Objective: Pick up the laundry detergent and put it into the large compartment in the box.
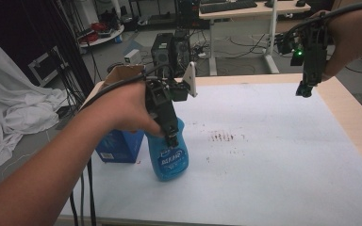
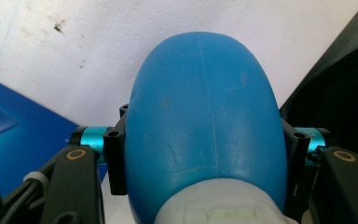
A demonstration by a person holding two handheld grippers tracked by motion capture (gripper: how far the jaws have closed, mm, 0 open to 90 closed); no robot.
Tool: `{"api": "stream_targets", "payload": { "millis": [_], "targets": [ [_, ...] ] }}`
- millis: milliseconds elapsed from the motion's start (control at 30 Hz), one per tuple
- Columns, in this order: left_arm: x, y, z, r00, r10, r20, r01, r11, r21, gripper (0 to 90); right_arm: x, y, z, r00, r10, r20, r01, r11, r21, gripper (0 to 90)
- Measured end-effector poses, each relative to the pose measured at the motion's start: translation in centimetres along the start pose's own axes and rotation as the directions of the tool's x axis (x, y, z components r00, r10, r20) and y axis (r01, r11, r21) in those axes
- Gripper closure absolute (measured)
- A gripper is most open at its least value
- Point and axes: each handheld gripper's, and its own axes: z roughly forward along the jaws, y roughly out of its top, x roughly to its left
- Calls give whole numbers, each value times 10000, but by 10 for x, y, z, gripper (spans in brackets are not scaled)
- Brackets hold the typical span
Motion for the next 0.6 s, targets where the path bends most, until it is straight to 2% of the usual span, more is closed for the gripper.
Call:
{"api": "stream_targets", "payload": {
  "millis": [67, 100, 133, 167, 200, 267, 300, 367, 400, 600],
  "targets": [
    [0, 0, -10, 10000, 37, -27, -36, 10000, 21, 379, -1, 1, 1, 10000, -82, -6, 82, 10000, -2, 9],
    [0, 0, -10, 10000, 37, -27, -36, 10000, 21, 379, -1, 1, 1, 10000, -82, -6, 82, 10000, -2, 9],
    [0, 0, -22, 9999, 98, -54, -98, 9999, -54, 379, 0, 1, 1, 10000, -69, -21, 69, 10000, -5, 9],
    [0, 0, -22, 9999, 98, -54, -98, 9999, -54, 379, -1, 2, 1, 10000, -77, -32, 77, 10000, 3, 10],
    [2, 1, -35, 9999, 112, -75, -112, 9999, -19, 379, 0, 2, 1, 10000, -41, -40, 41, 10000, -5, 9],
    [3, 1, -41, 10000, 45, -76, -45, 10000, -71, 379, 0, 4, 2, 10000, -60, -21, 60, 10000, 8, 9],
    [5, 1, -55, 10000, 6, -88, -6, 10000, -83, 379, 0, 4, 2, 9999, -135, -25, 135, 9999, -17, 9],
    [5, 1, -55, 10000, 6, -88, -6, 10000, -83, 379, 0, 5, 2, 9999, -116, -31, 116, 9999, -23, 9],
    [9, 1, -70, 9999, -135, -92, 133, 9998, -162, 379, 0, 5, 2, 9999, -116, -31, 116, 9999, -23, 9],
    [22, -1, -105, 9983, -575, 84, 577, 9982, -171, 378, -1, 7, 4, 9998, -202, -51, 202, 9998, -24, 9]
  ]
}}
